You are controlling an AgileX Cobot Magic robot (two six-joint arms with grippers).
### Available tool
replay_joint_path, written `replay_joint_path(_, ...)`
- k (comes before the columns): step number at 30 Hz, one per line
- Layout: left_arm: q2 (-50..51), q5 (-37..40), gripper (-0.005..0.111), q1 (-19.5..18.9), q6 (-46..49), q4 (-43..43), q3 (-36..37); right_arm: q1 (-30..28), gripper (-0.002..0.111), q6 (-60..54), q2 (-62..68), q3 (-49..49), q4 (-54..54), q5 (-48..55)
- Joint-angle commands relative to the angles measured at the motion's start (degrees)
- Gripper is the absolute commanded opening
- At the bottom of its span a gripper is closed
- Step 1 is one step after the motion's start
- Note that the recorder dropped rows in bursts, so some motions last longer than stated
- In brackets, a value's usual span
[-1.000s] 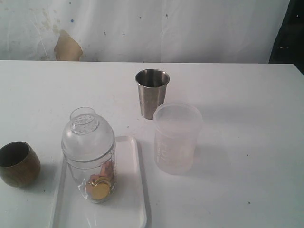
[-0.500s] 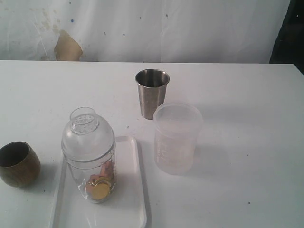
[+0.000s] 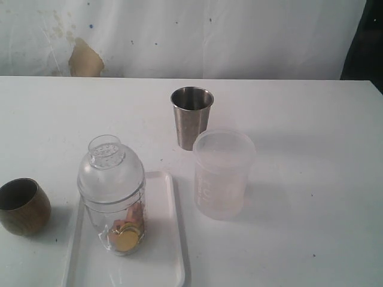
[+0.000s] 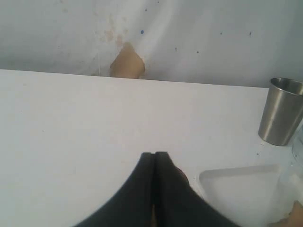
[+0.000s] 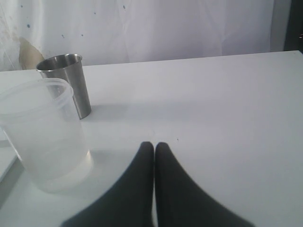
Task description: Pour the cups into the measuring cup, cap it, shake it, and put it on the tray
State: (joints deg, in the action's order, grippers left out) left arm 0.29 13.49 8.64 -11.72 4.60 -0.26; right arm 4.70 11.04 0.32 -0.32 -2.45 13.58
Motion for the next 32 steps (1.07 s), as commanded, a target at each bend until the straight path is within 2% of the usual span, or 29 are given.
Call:
replay_joint_path(1, -0.29, 0.11, 0.0, -0.6, 0.2, -0.77, 0.26, 0.39, 0.0, 0.08, -0.32, 0.32, -0.14, 0.11)
replay_joint_path(11, -0.29, 0.11, 0.0, -5.1, 0.2, -0.77, 0.26, 0.39, 0.0, 0.08, -0.32, 0.32, -0.14, 0.11)
replay_joint_path(32, -0.29, 0.11, 0.0, -5.23, 0.2, -0.77, 0.26, 0.39, 0.0, 0.08, -0.32, 0.32, -0.14, 0.11)
